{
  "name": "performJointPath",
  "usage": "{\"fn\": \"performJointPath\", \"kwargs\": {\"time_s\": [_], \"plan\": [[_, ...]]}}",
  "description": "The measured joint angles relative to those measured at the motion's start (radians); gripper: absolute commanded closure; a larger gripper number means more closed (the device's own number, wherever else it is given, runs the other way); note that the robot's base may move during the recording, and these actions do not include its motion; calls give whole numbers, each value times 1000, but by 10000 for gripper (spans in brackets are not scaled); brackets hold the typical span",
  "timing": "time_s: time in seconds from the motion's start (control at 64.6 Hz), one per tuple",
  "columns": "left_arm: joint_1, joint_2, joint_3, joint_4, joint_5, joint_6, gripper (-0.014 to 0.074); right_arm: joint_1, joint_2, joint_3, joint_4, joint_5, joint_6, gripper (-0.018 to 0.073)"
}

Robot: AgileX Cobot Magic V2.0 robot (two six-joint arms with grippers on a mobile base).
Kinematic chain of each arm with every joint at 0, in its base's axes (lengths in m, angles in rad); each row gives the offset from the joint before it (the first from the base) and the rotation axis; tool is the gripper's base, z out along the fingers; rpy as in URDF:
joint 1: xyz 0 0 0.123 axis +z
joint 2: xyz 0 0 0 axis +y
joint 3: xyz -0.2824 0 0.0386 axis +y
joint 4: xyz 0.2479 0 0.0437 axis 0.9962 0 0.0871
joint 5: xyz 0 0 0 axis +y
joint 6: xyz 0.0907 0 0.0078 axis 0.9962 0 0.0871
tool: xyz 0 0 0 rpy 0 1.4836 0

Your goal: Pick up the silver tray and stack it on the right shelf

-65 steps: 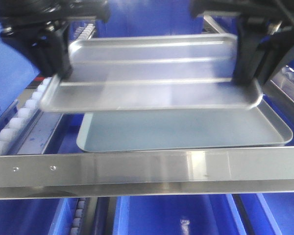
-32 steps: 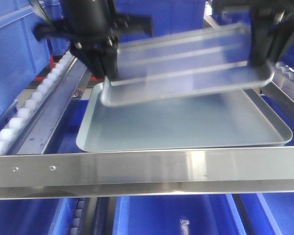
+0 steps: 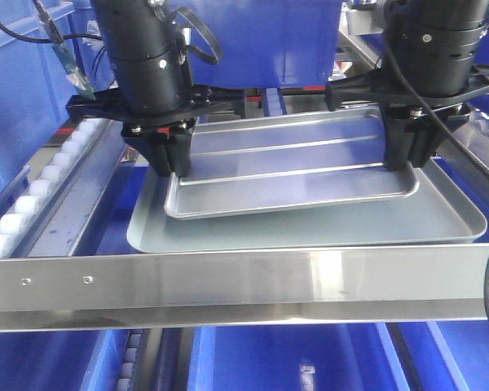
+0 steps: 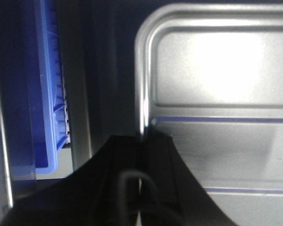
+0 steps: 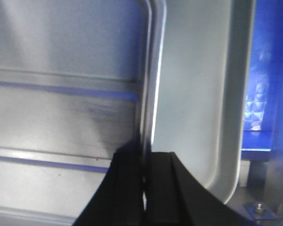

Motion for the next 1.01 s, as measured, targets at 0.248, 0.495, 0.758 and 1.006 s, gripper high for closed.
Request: {"fn": "performJointPath", "kwargs": {"time_s": [0.248, 0.495, 0.758, 1.006], "plan": [[0, 0, -2, -26, -7, 9, 194, 0, 0, -52, -5, 30, -12, -9], [0, 0, -15, -30, 25, 13, 183, 0, -4, -74, -15, 61, -12, -34], [-28, -94, -54, 4, 138, 71, 407, 0, -100, -74, -15, 102, -13, 298], [-159, -335, 71, 154, 193, 95, 687, 0, -273, -35, -15, 134, -15, 505]]}}
